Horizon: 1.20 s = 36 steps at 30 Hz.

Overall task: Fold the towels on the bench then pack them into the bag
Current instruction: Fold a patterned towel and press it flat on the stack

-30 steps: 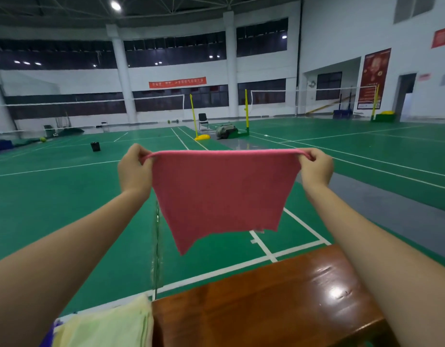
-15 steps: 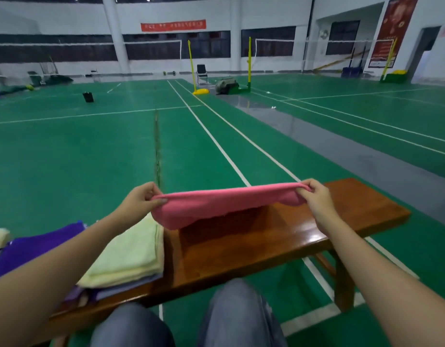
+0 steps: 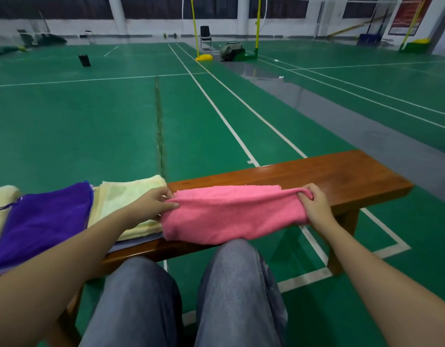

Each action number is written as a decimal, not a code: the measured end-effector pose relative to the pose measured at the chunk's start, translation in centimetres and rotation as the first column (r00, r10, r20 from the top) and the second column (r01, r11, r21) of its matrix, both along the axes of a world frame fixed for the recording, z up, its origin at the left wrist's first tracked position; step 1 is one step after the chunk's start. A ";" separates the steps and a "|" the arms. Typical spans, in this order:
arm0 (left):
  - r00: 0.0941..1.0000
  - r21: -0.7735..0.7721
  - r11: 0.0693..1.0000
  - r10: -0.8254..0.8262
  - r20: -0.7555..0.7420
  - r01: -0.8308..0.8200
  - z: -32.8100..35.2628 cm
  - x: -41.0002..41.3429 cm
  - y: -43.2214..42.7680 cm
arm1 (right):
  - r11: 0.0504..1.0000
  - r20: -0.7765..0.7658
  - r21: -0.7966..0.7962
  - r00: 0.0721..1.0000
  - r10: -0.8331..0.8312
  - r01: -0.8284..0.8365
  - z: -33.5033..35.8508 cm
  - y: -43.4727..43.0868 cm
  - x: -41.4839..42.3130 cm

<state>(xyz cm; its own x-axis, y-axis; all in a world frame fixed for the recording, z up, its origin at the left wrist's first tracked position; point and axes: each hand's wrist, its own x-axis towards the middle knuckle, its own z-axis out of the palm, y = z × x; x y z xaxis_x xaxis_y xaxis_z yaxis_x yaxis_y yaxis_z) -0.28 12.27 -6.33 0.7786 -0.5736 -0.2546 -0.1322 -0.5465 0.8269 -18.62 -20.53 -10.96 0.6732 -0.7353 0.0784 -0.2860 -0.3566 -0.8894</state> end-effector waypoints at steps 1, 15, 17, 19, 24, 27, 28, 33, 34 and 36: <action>1.000 -0.002 1.000 0.029 0.003 -0.029 -0.4 0.1 -0.2 | 1.000 -0.018 -0.003 1.000 -0.018 0.018 -0.5 0.0 0.3; 0.844 0.177 0.943 0.155 0.514 -0.281 -3.7 5.6 -6.5 | 0.916 -0.196 -0.392 0.965 -0.175 0.086 -3.0 -1.3 6.2; 0.789 0.270 0.931 0.031 0.614 -0.246 -4.5 6.4 -6.9 | 0.910 -0.217 -0.403 0.957 -0.193 0.093 -3.4 -1.7 7.1; 0.716 0.388 0.895 -0.123 0.687 -0.219 -5.0 7.1 -7.2 | 0.899 -0.241 -0.429 0.949 -0.203 0.083 -3.8 -2.3 7.9; 0.614 0.595 0.775 -0.367 0.699 -0.214 -5.7 8.4 -8.4 | 0.865 -0.318 -0.501 0.928 -0.194 0.010 -4.4 -3.3 9.3; 0.587 0.683 0.698 -0.465 0.662 -0.216 -6.9 9.0 -9.2 | 0.851 -0.353 -0.525 0.911 -0.212 -0.006 -5.5 -3.7 10.3; 0.572 0.709 0.669 -0.499 0.652 -0.224 -7.4 9.2 -9.5 | 0.849 -0.353 -0.529 0.911 -0.216 -0.004 -6.1 -3.8 10.6; 0.499 0.770 0.570 -0.598 0.627 -0.286 -9.5 10.1 -10.2 | 0.826 -0.359 -0.563 0.905 -0.230 -0.013 -7.6 -4.7 11.8; 0.509 0.776 0.564 -0.597 0.620 -0.283 -9.8 10.2 -10.4 | 0.820 -0.366 -0.573 0.901 -0.233 -0.021 -7.7 -4.9 11.9; 0.552 0.779 0.565 -0.573 0.606 -0.270 -10.3 10.1 -10.6 | 0.799 -0.382 -0.600 0.892 -0.240 -0.042 -7.9 -5.0 12.0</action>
<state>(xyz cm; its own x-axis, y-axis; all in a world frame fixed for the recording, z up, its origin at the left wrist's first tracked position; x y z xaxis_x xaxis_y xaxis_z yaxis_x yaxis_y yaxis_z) 9.81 1.66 -16.59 0.7853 -0.6189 -0.0152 -0.5781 -0.7243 -0.3757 -6.63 -25.57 -18.84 0.6668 -0.7058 0.2393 -0.6400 -0.7068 -0.3013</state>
